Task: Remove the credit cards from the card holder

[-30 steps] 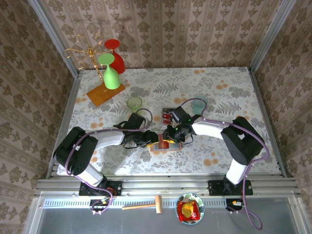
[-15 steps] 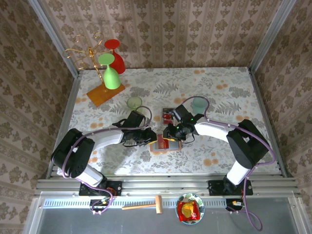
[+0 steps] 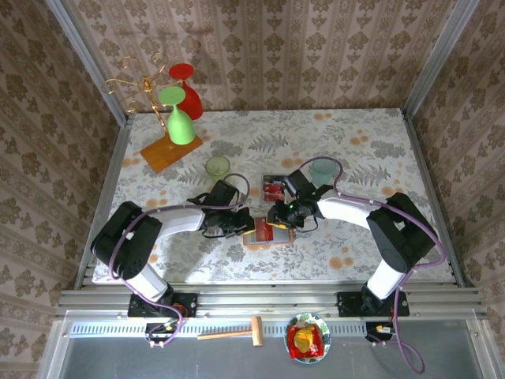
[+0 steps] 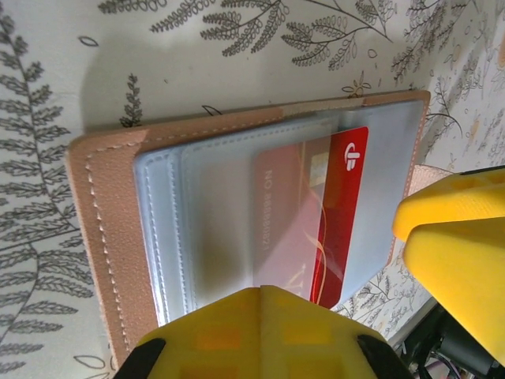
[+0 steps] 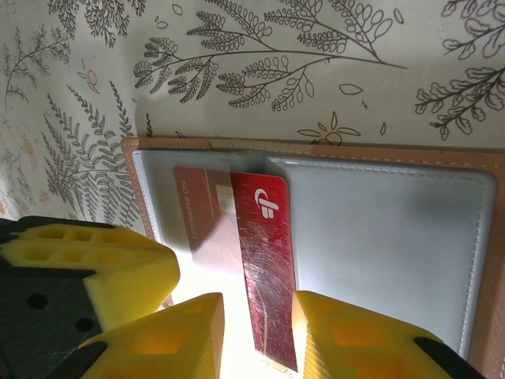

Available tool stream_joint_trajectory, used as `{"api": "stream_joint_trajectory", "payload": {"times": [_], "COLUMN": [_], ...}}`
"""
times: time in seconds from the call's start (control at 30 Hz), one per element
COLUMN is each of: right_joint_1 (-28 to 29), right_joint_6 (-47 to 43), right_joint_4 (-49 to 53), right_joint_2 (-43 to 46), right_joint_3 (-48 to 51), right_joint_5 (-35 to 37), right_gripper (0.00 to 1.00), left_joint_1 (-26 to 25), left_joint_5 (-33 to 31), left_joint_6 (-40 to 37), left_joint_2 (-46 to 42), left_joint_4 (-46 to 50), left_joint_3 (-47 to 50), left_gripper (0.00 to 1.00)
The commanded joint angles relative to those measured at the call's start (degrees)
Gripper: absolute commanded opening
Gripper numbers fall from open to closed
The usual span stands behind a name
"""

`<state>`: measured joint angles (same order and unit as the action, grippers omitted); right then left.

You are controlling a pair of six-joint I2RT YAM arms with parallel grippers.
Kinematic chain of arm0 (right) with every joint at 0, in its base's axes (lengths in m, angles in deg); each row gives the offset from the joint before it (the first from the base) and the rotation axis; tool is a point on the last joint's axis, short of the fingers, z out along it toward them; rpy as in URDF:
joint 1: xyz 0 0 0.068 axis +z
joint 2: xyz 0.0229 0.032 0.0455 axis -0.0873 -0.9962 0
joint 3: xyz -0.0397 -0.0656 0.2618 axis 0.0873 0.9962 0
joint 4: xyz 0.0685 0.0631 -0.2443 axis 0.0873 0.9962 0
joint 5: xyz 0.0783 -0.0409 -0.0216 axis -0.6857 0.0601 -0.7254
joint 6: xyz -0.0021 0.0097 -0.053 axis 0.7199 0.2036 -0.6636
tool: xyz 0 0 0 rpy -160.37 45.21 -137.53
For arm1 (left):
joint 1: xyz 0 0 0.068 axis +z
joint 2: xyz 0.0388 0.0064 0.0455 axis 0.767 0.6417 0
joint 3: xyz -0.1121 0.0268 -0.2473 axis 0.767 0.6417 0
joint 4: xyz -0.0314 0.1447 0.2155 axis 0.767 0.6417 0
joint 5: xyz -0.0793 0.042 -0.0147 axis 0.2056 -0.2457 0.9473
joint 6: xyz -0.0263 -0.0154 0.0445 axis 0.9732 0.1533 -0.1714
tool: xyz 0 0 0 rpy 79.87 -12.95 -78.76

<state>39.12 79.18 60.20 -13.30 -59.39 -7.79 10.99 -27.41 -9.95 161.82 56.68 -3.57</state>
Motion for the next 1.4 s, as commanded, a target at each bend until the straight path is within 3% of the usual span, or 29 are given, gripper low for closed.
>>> {"api": "stream_joint_trajectory", "payload": {"times": [0.0,0.77,1.37], "right_joint_1": [-0.44,-0.84,-1.06], "right_joint_6": [-1.15,0.43,2.72], "right_joint_4": [-1.46,-7.61,-10.39], "right_joint_2": [-0.28,-4.32,-2.07], "right_joint_3": [0.75,3.68,4.98], "right_joint_5": [-1.9,-5.58,-6.86], "right_gripper": [0.3,0.28,0.18], "left_joint_1": [-0.25,-0.03,-0.07], "left_joint_5": [0.84,0.83,1.11], "left_joint_6": [0.63,0.9,0.81], "left_joint_2": [0.93,1.8,2.12], "left_joint_4": [-1.58,-2.29,-1.98], "left_joint_3": [0.84,2.27,1.75], "left_gripper": [0.02,0.02,0.02]}}
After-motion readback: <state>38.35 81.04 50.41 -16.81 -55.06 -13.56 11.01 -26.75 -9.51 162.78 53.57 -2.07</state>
